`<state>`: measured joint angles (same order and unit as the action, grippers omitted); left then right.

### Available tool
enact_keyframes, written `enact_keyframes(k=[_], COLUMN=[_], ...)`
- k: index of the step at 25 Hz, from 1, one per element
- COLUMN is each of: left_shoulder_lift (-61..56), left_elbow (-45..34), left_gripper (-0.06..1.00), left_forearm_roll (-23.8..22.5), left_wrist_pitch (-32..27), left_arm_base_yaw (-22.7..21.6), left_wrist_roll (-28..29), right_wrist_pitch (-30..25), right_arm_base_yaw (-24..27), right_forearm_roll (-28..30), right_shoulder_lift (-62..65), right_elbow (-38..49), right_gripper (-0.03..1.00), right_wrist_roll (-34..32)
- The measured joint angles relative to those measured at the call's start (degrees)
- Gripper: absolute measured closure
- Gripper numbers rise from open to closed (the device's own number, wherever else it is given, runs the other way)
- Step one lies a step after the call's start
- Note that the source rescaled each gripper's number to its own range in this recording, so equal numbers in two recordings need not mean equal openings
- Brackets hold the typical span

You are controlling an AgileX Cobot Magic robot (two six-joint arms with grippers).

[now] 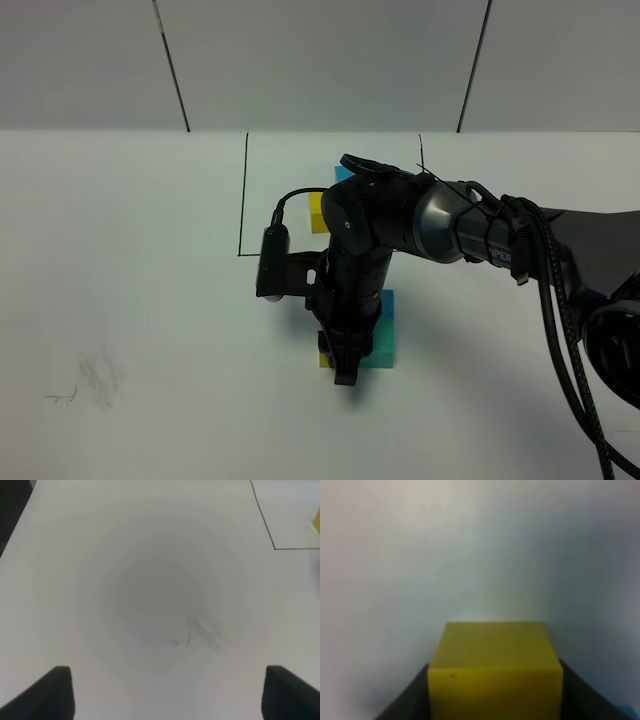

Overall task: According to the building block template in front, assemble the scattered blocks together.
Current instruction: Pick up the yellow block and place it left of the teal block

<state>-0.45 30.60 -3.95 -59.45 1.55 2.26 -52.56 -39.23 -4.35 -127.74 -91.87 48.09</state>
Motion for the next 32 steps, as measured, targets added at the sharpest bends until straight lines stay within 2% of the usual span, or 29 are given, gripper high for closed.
enact_keyframes(k=[15,18,27,32], left_shoulder_lift=[0.0,0.0,0.0,0.0], left_elbow=[0.0,0.0,0.0,0.0], left_gripper=[0.24,0.24,0.24,0.24], left_forearm_roll=[0.0,0.0,0.0,0.0], left_wrist_pitch=[0.0,0.0,0.0,0.0], left_arm_base_yaw=[0.0,0.0,0.0,0.0], left_wrist_roll=[-0.08,-0.08,-0.08,-0.08], right_wrist_pitch=[0.73,0.4,-0.3,-0.56], right_arm_base_yaw=[0.1,0.1,0.1,0.05], right_forearm_roll=[0.76,0.57,0.44,0.64], right_shoulder_lift=[2.13,2.13,3.93,8.54], right_elbow=[0.61,0.61,0.61,0.61], right_gripper=[0.63,0.54,0.1,-0.01], right_wrist_roll=[-0.05,-0.05,-1.09,-3.76])
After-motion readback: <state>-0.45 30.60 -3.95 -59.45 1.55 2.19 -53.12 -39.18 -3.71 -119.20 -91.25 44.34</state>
